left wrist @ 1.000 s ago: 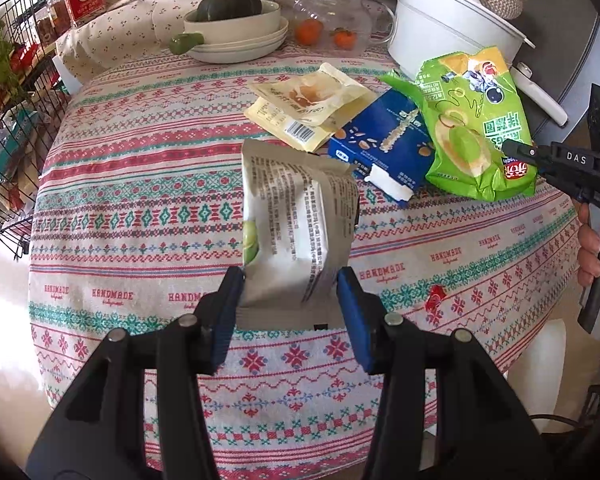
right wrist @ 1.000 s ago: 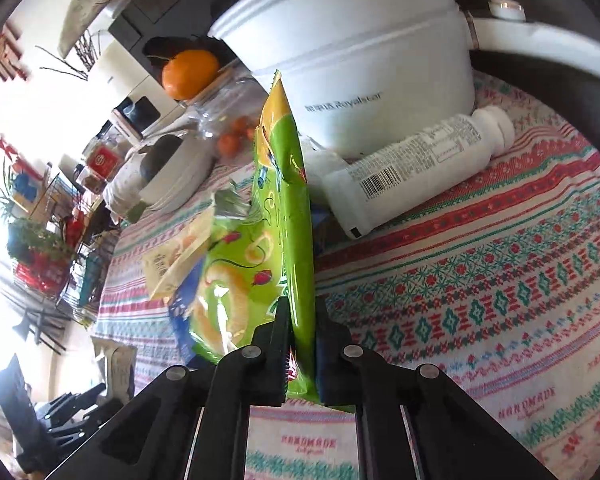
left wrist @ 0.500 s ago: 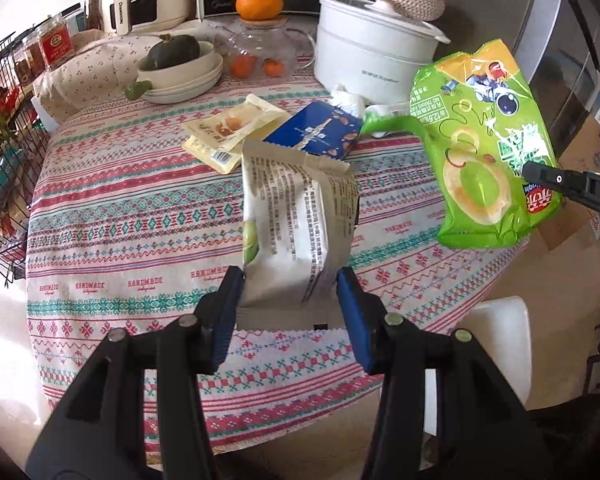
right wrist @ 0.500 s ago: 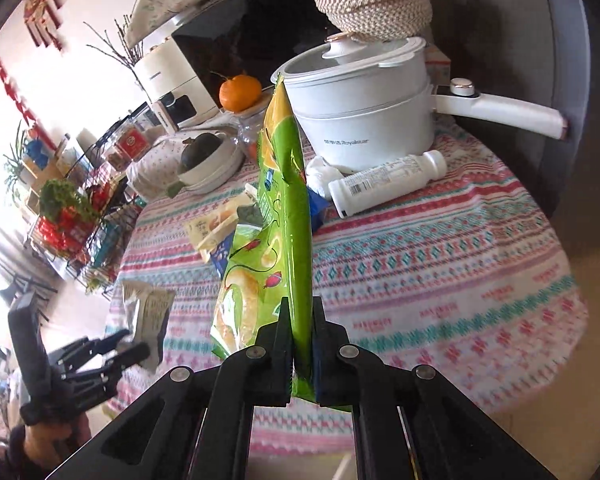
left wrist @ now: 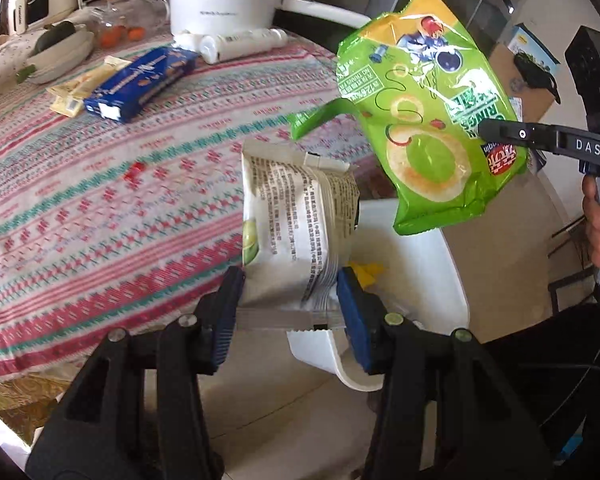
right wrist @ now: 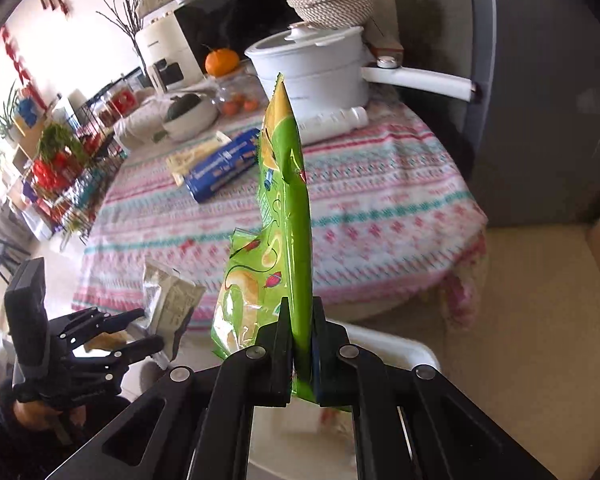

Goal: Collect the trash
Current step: 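Carry both items over the bin and open the left gripper to drop the white packet, then lower the green bag into the bin and open the right gripper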

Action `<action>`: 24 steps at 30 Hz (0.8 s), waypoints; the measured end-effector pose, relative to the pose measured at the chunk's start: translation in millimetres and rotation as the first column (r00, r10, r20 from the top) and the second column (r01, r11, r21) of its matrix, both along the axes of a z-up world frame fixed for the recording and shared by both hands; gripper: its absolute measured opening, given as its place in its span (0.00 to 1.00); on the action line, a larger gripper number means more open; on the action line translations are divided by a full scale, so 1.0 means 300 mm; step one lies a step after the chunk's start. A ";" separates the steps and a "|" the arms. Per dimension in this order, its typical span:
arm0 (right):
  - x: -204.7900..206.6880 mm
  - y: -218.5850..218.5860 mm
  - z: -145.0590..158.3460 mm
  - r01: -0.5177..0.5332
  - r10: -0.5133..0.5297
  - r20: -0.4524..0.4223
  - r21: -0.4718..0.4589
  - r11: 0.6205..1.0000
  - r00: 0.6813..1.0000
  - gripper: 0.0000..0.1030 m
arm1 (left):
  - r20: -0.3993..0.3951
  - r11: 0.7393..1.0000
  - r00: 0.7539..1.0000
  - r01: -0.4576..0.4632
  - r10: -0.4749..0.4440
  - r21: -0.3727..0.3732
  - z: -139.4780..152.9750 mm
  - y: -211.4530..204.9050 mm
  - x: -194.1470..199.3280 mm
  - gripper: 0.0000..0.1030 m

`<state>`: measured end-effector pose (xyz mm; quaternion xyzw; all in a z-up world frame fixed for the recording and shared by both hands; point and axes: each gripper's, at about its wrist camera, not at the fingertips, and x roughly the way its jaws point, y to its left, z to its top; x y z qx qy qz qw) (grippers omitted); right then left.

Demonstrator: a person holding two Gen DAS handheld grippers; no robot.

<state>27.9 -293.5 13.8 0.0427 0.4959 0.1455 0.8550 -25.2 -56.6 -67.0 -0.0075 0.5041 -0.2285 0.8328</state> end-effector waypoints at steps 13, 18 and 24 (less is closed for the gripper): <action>-0.185 -0.166 -0.220 -0.012 -0.006 -0.140 -0.129 0.992 0.990 0.08 | -0.107 0.978 0.973 0.205 -0.207 -0.023 -0.123 -0.245 -0.085 0.49; -0.197 -0.202 -0.226 0.003 -0.025 -0.141 -0.158 0.987 0.990 0.08 | -0.151 0.974 0.962 0.225 -0.228 -0.036 -0.142 -0.276 -0.073 0.65; -0.197 -0.198 -0.229 -0.020 -0.007 -0.159 -0.166 0.986 0.987 0.09 | -0.149 0.981 0.969 0.195 -0.196 -0.020 -0.119 -0.228 -0.043 0.74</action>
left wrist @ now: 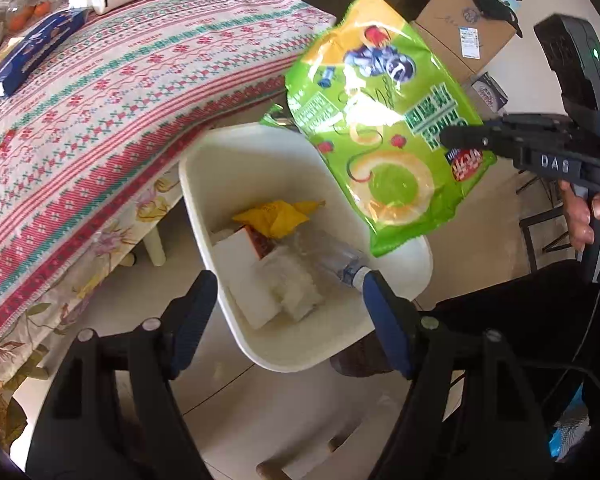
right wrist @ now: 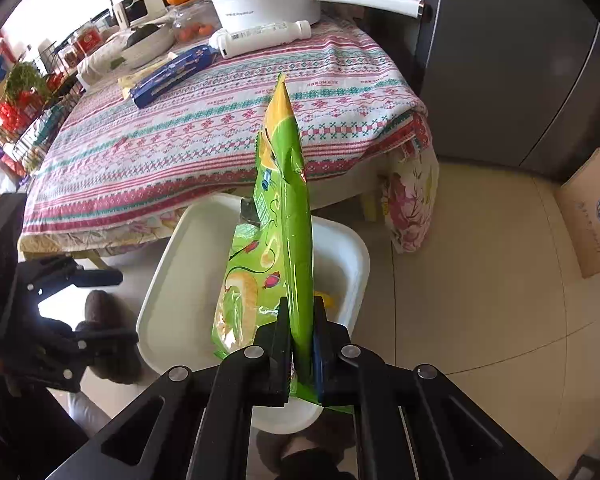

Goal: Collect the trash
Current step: 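Lower the green bag into the bin and open the right gripper, then move both tools back to the table toward the blue biscuit box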

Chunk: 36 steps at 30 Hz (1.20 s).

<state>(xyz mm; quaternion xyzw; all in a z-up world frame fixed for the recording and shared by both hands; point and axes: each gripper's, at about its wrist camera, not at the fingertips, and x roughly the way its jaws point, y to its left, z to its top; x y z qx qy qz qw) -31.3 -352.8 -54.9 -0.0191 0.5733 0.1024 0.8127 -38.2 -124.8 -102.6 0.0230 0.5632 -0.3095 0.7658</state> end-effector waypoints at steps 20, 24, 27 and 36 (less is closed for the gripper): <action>0.016 0.085 -0.045 -0.054 0.055 -0.086 0.017 0.998 0.995 0.60 | 0.040 0.981 0.981 -0.192 0.191 0.026 0.085 0.208 0.046 0.78; 0.036 0.099 -0.026 -0.029 0.030 -0.079 0.015 0.999 0.996 0.66 | 0.068 0.980 0.979 -0.194 0.191 0.038 0.113 0.220 0.061 0.80; 0.053 0.116 -0.015 -0.016 0.017 -0.074 0.014 1.000 0.997 0.68 | 0.089 0.976 0.974 -0.212 0.207 0.049 0.131 0.246 0.079 0.81; 0.170 0.184 0.029 0.026 -0.024 -0.049 0.035 0.999 0.999 0.72 | 0.152 0.954 0.954 -0.277 0.258 0.115 0.202 0.366 0.213 0.81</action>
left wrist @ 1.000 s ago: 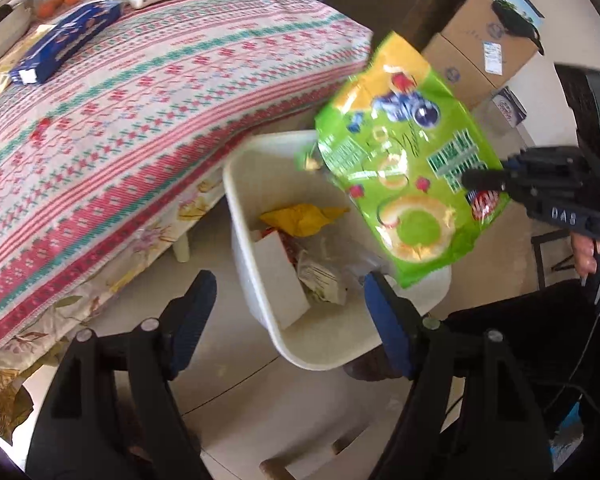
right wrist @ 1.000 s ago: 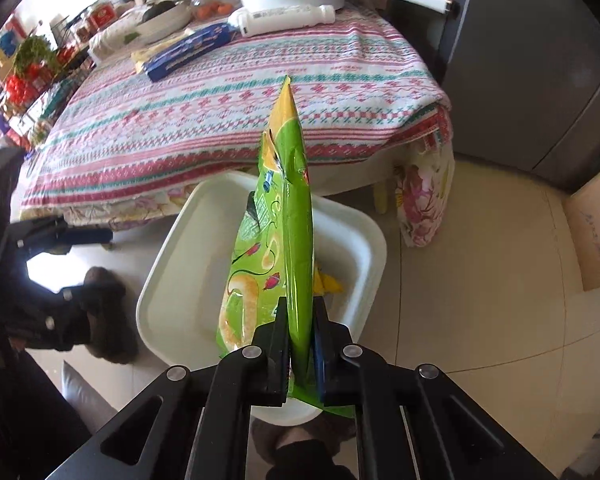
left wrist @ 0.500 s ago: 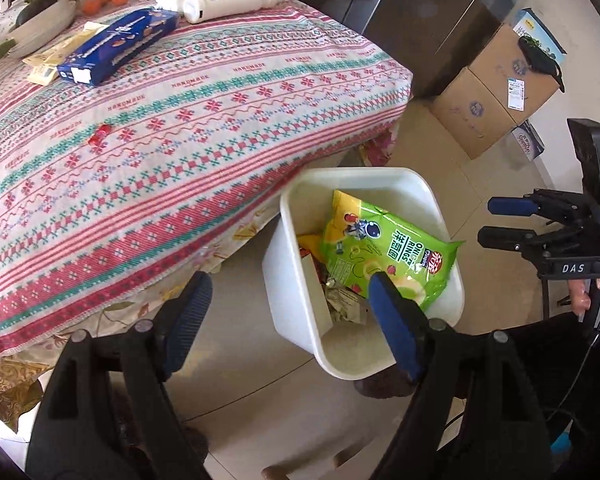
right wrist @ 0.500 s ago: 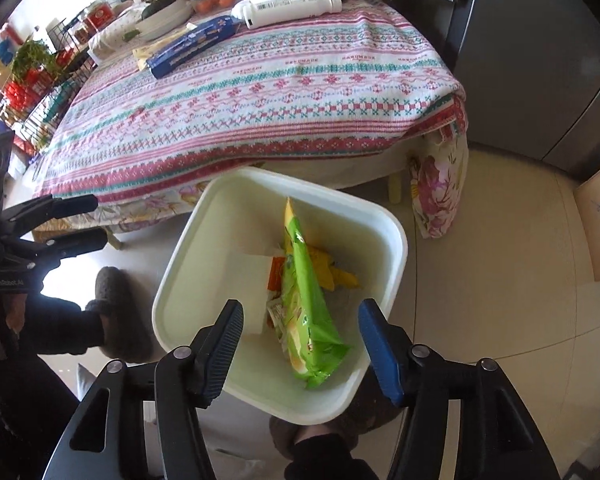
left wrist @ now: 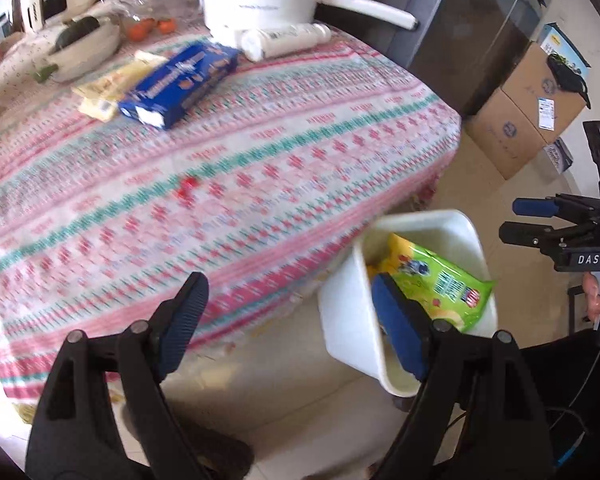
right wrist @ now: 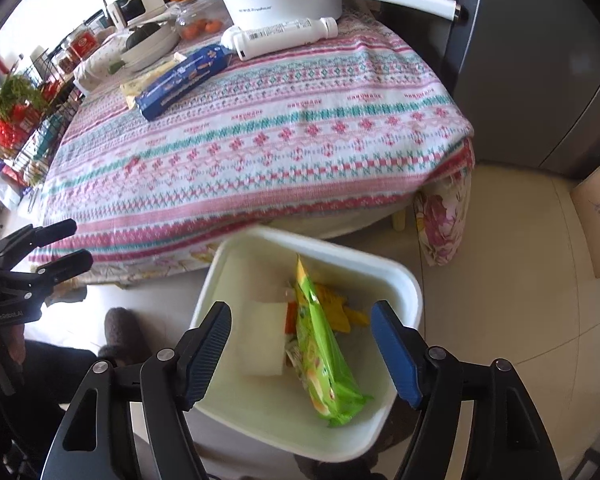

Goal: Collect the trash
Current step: 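Move both tools back to the table toward the blue biscuit box, then grasp the blue biscuit box with the left gripper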

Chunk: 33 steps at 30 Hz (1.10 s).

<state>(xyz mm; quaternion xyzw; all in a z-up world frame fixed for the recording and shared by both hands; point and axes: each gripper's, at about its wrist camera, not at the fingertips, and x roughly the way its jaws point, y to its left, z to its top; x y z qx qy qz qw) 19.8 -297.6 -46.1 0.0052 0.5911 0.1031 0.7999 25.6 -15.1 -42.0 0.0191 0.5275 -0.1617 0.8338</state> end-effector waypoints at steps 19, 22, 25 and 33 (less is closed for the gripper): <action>0.360 0.145 -0.016 0.023 -0.023 0.025 -0.008 1.000 0.999 0.75 | 0.105 0.996 0.992 0.071 -0.075 0.048 -0.039 0.200 0.599 0.91; 0.405 0.152 -0.024 0.017 -0.016 0.047 -0.028 0.999 0.999 0.75 | 0.108 0.992 0.987 0.110 -0.117 0.066 -0.074 0.171 0.674 0.93; 0.445 0.149 -0.041 0.012 -0.010 0.057 -0.040 0.999 0.998 0.75 | 0.076 0.986 0.984 0.155 -0.159 0.060 -0.112 0.155 0.736 0.93; 0.515 0.112 -0.117 0.037 -0.036 0.027 -0.029 0.999 0.999 0.75 | 0.014 0.961 0.977 0.205 -0.211 0.186 -0.204 0.097 0.828 0.97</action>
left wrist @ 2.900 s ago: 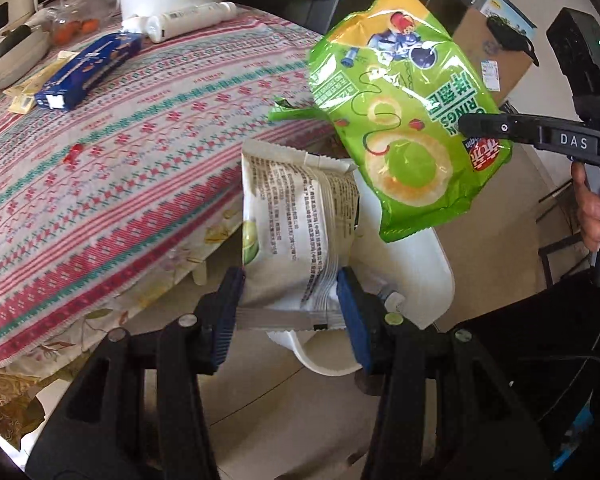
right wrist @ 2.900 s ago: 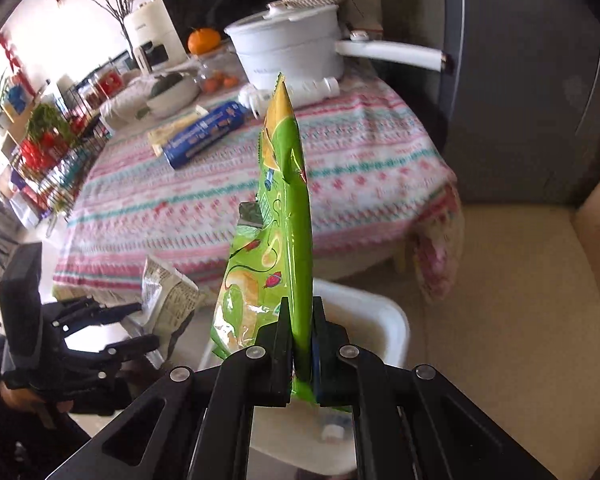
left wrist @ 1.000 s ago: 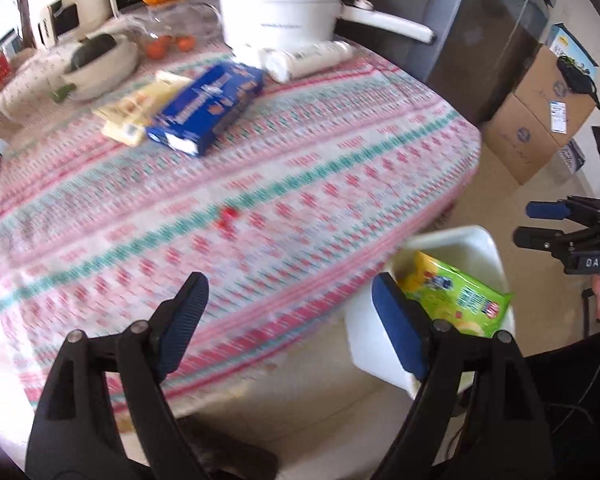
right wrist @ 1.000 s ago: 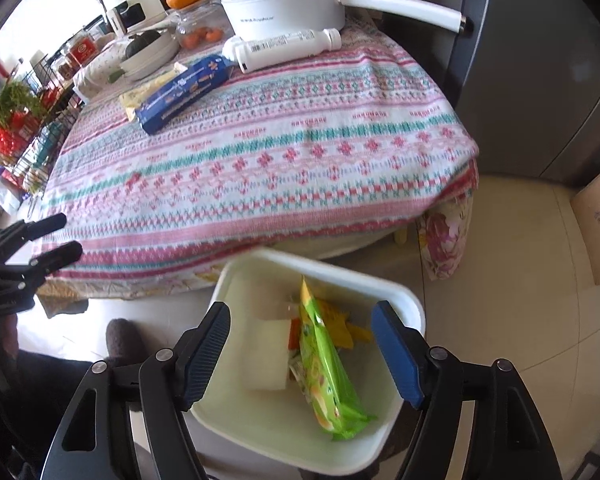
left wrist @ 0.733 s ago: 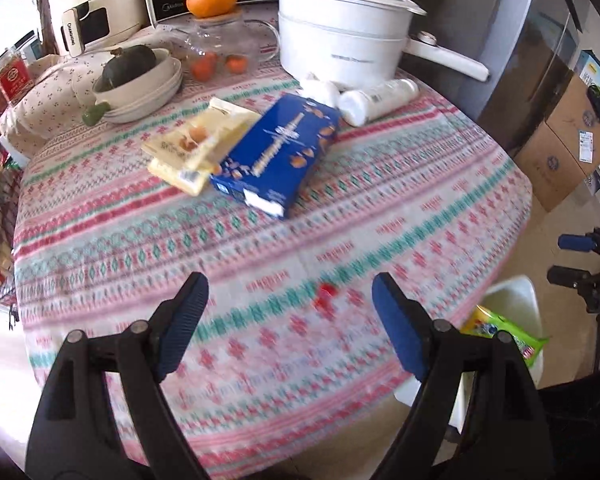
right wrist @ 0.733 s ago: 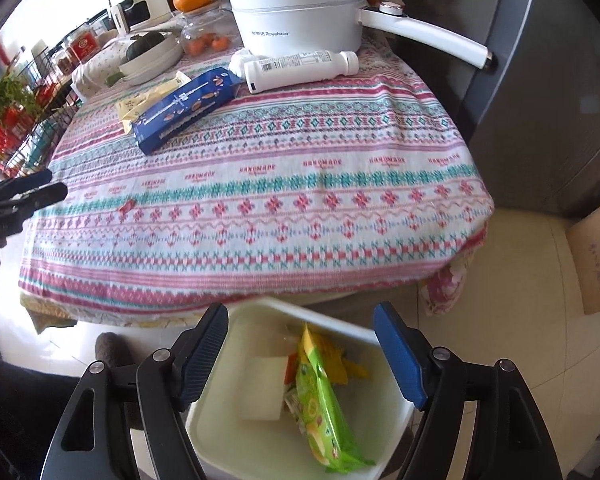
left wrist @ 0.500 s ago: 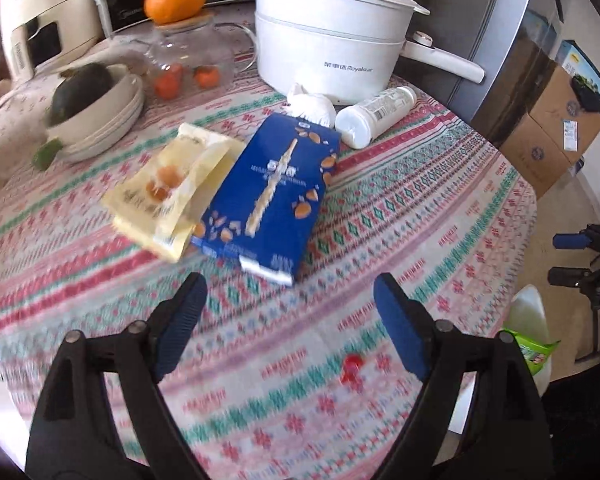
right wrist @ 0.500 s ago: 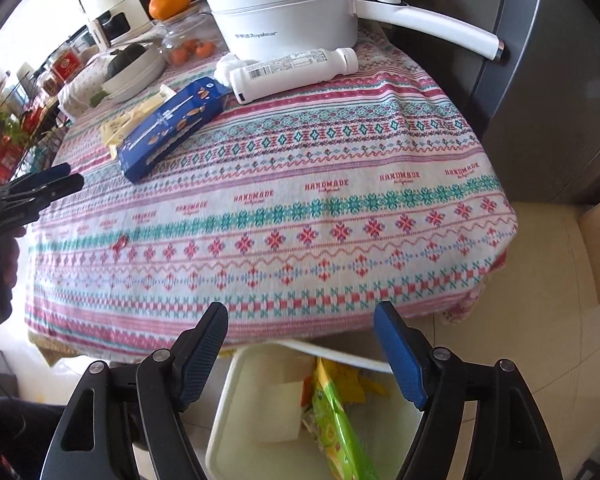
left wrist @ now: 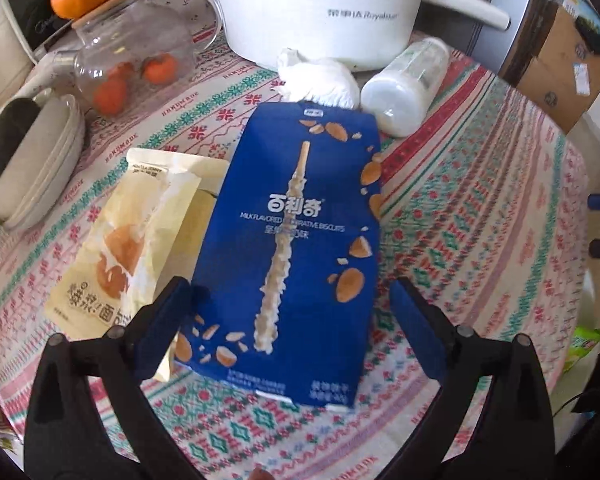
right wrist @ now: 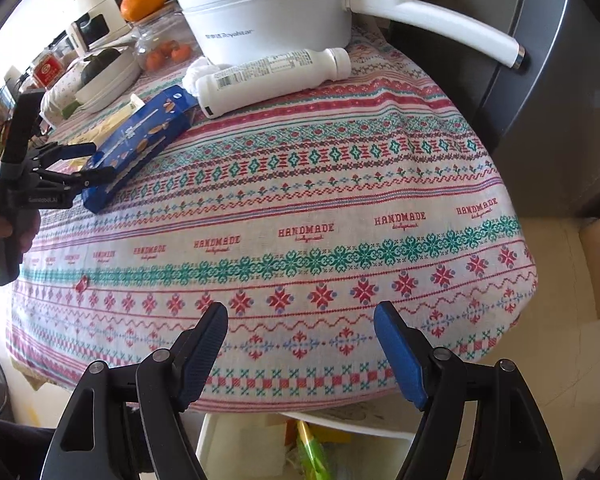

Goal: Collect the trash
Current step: 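Grasp the blue biscuit box with the left gripper, then grasp the white plastic bottle beside the cooker with the right gripper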

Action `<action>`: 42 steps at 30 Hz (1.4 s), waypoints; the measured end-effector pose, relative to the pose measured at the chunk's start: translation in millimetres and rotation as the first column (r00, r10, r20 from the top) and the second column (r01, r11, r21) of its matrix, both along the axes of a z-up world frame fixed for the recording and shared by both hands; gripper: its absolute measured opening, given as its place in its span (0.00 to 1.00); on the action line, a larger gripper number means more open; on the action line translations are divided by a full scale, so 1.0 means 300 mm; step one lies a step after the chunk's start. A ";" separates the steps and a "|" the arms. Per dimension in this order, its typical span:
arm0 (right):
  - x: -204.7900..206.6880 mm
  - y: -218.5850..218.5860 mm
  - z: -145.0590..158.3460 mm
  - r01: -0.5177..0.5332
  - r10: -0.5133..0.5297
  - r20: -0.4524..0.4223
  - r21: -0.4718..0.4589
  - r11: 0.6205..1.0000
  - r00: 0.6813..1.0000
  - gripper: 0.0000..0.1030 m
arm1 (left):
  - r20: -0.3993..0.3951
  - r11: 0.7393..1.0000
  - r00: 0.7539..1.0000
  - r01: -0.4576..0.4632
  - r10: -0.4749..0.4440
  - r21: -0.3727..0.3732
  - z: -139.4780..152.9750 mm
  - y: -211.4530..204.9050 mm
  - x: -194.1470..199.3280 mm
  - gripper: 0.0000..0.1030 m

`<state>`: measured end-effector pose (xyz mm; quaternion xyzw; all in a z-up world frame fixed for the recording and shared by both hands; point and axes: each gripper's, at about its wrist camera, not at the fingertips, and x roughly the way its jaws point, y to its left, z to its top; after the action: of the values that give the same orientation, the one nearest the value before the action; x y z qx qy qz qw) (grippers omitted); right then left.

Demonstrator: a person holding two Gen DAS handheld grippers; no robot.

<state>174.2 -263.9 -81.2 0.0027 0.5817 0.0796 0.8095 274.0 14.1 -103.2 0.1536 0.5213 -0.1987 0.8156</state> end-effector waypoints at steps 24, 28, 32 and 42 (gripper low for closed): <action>0.311 0.171 -0.007 0.224 -0.259 0.162 0.205 0.953 0.952 0.75 | 0.046 0.957 0.957 -0.283 0.286 -0.063 0.096 0.074 -0.254 0.96; 0.426 0.205 -0.031 0.352 -0.410 0.149 0.307 0.884 0.900 0.75 | -0.039 0.950 0.952 -0.307 0.305 -0.056 0.047 0.130 -0.277 0.96; 0.516 0.240 -0.072 0.430 -0.493 0.114 0.347 0.833 0.863 0.75 | -0.138 0.954 0.947 -0.298 0.290 -0.043 0.000 0.160 -0.282 0.96; 0.620 0.273 -0.148 0.556 -0.613 0.064 0.354 0.752 0.788 0.70 | -0.140 0.957 0.950 -0.286 0.278 -0.041 -0.013 0.135 -0.208 0.96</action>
<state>360.3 -181.9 -125.4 0.3074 0.4569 -0.0863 0.8302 211.5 54.6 -107.2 0.0390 0.5848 -0.1057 0.8033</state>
